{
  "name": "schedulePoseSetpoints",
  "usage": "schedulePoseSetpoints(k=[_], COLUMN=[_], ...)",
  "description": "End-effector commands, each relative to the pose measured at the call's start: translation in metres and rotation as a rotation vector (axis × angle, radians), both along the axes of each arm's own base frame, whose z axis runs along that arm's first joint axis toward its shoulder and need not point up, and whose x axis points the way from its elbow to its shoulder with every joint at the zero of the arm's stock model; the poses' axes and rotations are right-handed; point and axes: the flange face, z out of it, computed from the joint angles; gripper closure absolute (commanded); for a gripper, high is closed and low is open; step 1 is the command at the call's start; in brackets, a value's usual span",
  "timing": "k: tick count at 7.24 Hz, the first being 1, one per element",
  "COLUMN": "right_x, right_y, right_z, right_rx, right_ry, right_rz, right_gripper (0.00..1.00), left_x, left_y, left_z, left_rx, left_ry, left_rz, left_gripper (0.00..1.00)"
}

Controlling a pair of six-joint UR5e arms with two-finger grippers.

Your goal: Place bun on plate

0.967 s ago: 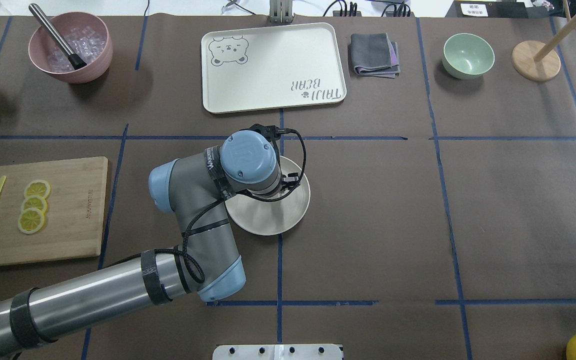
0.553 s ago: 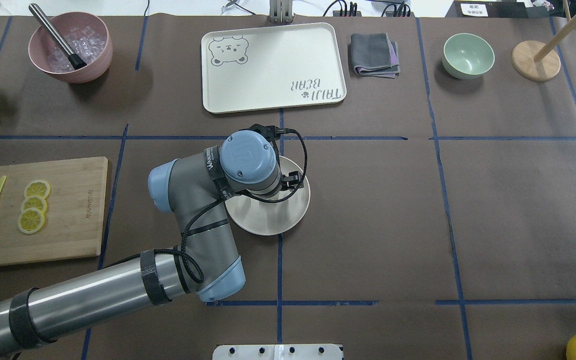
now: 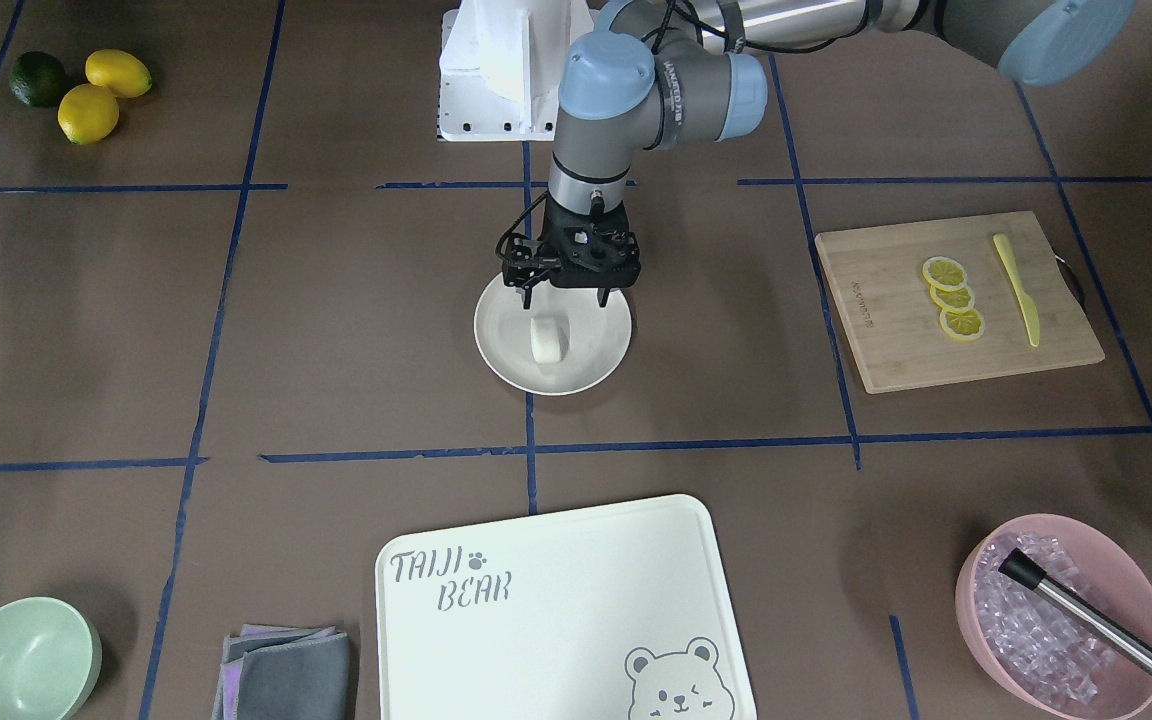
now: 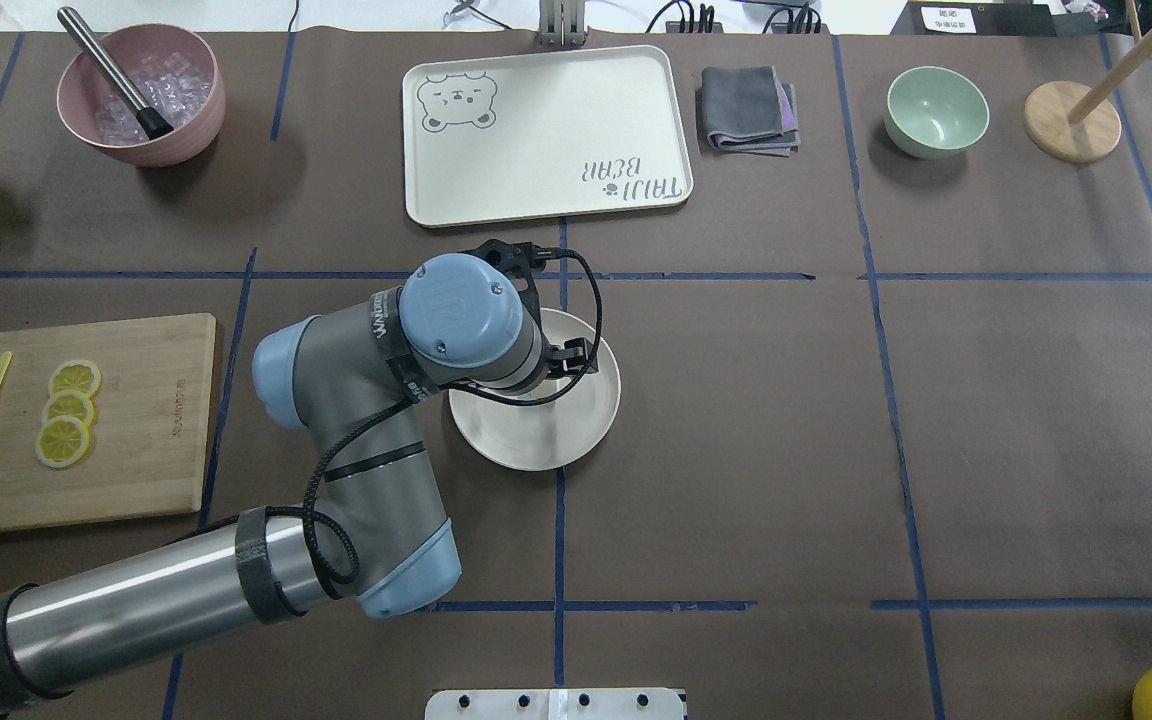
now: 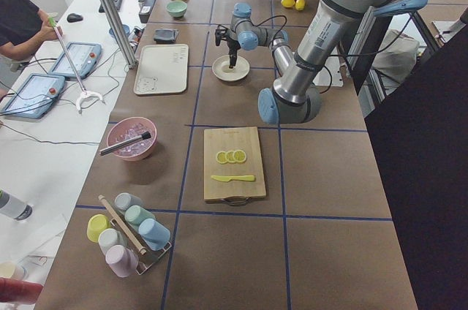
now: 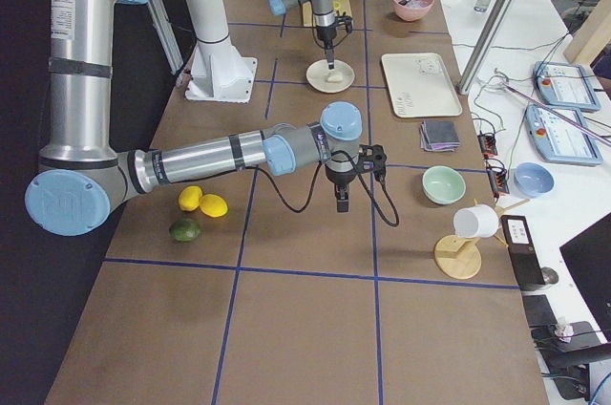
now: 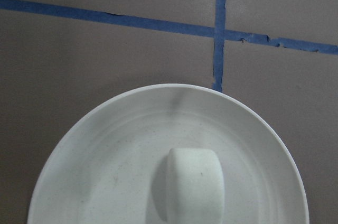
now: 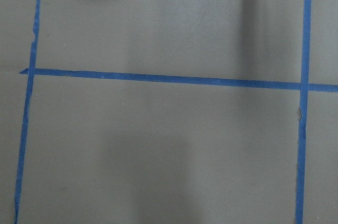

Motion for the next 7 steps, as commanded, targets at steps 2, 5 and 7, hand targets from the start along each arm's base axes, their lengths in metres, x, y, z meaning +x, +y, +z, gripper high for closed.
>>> schedulePoseSetpoints(k=[2, 5, 7], right_x=[0.011, 0.057, 0.081], right_y=[-0.002, -0.005, -0.001], right_z=[0.009, 0.022, 0.05], right_rx=[-0.018, -0.025, -0.009], right_ry=[0.005, 0.018, 0.033], right_rz=[0.018, -0.057, -0.107], right_gripper=[0.0, 0.0, 0.0], left_x=[-0.121, -0.284, -0.415], left_y=[0.0, -0.028, -0.047], left_z=[0.023, 0.138, 0.232], left_rx=[0.103, 0.166, 0.212], left_ry=[-0.025, -0.104, -0.134], left_rz=[0.087, 0.246, 0.352], left_gripper=[0.01, 0.01, 0.01])
